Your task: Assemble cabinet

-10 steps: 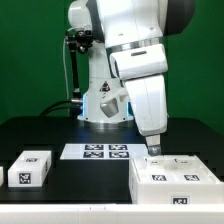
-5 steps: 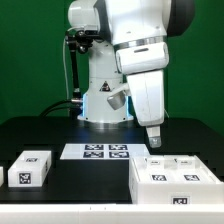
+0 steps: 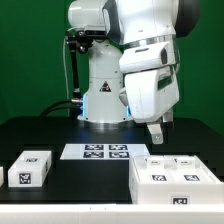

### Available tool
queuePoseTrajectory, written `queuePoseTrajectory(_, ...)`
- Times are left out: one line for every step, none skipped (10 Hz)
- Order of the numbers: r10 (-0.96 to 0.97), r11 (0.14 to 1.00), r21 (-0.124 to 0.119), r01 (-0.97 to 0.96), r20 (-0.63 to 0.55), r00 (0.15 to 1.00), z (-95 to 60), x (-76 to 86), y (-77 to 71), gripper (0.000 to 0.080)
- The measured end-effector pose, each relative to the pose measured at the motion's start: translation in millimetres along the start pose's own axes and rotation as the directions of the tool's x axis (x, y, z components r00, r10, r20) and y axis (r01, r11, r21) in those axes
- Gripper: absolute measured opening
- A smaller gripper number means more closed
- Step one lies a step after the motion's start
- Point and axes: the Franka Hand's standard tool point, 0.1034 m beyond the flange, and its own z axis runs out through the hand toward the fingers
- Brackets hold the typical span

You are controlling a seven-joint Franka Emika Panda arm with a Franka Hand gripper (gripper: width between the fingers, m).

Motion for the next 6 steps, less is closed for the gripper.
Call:
queuePoseTrajectory(0.119, 0.992, -0.038, -0.12, -0.032, 0.992, -0.6, 3.8, 2.4, 0.0649)
queuePoseTrajectory(0.24, 0.968, -0.059, -0.243, -0.064, 0.969, -0.3, 2.9, 4.3, 0.0649)
queuePoseTrajectory(0.358, 0.926, -0.091, -0.368, -0.105, 0.928, -4.1, -11.8, 21.7, 0.0649)
queuePoseTrajectory(0.521, 0.831, -0.113, -0.545, -0.191, 0.832, -7.2, -10.9, 21.0, 0.0649)
queuePoseTrajectory(0.554, 0.812, -0.094, -0.575, -0.186, 0.812, -0.2, -12.0, 10.6, 0.0649)
queuePoseTrajectory(0.599, 0.779, -0.083, -0.621, -0.192, 0.777, -1.2, -12.9, 13.5, 0.0649)
